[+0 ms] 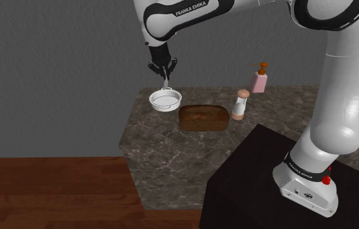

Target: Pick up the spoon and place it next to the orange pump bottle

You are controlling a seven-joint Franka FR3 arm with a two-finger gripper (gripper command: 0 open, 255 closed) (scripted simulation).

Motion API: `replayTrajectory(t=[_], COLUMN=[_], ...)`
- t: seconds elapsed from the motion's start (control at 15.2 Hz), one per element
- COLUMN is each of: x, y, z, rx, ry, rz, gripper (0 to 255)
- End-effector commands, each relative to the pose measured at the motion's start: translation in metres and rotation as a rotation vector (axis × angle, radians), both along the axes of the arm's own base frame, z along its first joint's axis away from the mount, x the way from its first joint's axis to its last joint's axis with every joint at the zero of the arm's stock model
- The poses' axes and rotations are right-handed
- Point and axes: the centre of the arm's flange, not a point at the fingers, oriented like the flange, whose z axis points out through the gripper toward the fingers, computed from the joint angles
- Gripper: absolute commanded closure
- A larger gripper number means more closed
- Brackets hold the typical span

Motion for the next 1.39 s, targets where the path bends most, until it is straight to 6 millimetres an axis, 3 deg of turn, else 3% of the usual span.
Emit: replayTrajectory(t=[0.0,1.32], x=[-0.003,-0.032], y=[-0.03,-0.293], z=[-0.002,-0.002], rx=[0.0,0.0], ry=[0.0,0.0], rz=[0.001,0.001], gripper=[255,255])
